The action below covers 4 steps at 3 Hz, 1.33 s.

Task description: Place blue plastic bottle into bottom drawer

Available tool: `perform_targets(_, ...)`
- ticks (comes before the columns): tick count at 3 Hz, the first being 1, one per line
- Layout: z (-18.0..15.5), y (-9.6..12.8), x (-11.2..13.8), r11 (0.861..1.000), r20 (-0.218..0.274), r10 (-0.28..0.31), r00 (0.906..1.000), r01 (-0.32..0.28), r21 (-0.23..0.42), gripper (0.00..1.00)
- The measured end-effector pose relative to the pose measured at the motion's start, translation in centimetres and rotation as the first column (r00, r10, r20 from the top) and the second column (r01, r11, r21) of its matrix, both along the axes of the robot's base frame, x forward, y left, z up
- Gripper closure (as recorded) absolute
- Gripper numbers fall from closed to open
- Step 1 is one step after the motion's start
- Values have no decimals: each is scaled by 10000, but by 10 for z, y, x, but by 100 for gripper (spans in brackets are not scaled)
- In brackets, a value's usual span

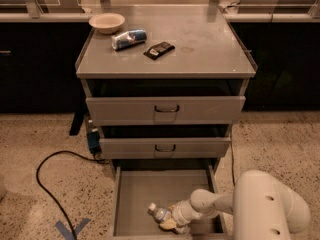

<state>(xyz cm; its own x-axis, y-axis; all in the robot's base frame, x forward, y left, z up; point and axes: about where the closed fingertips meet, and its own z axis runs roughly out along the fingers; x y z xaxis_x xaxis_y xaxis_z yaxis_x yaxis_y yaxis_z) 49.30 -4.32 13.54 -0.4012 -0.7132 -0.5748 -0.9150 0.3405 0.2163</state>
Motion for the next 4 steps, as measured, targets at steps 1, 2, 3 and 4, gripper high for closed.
perform_targets(1,-10,1,-1,10000,-83,-40,10000,40,-5,100)
perform_targets(2,-10,1,-1,10000,-84,-40,10000,40,-5,81)
perform_targets(3,-10,1,-1,10000,-84,-40,10000,40,-5,59)
perform_targets(4,-10,1,-1,10000,-84,-40,10000,40,-4,35)
